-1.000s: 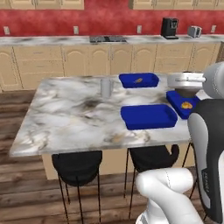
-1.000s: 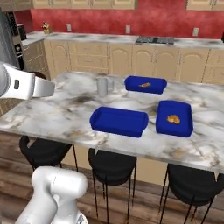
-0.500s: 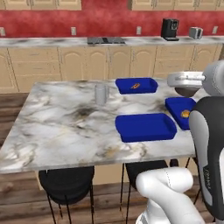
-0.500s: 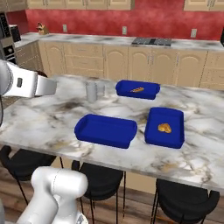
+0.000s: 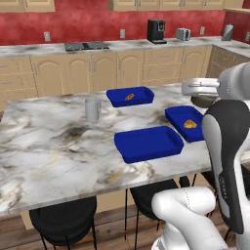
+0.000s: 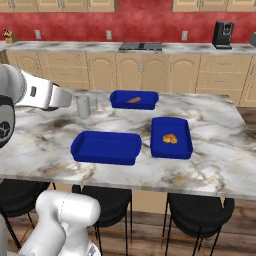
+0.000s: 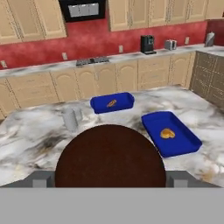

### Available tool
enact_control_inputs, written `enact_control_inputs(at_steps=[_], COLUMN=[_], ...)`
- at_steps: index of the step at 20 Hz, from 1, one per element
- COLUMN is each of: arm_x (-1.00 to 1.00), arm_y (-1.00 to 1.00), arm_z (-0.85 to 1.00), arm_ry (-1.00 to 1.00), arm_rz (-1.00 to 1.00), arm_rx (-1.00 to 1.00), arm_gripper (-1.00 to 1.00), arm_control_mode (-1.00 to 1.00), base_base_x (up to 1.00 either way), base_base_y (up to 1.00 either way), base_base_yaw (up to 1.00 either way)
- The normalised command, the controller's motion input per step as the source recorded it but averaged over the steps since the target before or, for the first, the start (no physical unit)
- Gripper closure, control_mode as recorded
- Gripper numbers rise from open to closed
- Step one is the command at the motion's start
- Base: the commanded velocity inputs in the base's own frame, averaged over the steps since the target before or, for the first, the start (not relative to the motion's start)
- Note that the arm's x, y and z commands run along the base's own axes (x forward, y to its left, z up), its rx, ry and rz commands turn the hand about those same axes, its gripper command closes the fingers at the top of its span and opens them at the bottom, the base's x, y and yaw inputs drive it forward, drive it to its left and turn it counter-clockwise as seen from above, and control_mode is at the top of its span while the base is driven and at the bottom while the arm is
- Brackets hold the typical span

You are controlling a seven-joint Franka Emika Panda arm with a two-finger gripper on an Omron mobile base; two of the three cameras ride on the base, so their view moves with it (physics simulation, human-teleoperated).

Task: Take the cupcake and cake from the fridge and place them on the empty tray on the dining counter.

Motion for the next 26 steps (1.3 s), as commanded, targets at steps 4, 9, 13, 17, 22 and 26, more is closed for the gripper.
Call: enact_control_inputs(at_steps=[4, 9, 13, 17, 22, 26], arm_x=[0.99, 0.86, 0.87, 0.61, 0.14, 0.07], arm_y=[-0.03, 0.00, 0.00, 0.01, 0.08, 0.10], arm_z=[-0.82, -0.99, -0.89, -0.71, -0.39, -0.59], arm_ry=[0.09, 0.03, 0.12, 0.29, 0.27, 0.02], arm_rz=[0.11, 0.14, 0.05, 0.02, 0.01, 0.02], arm_rx=[0.00, 0.00, -0.01, 0.00, 0.00, 0.00], arm_gripper=[1.00, 1.00, 1.00, 1.00, 1.00, 1.00], arm_control_mode=[-1.00, -1.00, -1.00, -1.00, -1.00, -1.00], base_base_x=[0.00, 0.00, 0.00, 0.00, 0.00, 0.00], base_base_y=[0.00, 0.00, 0.00, 0.00, 0.00, 0.00], base_base_yaw=[0.00, 0.00, 0.00, 0.00, 0.00, 0.00])
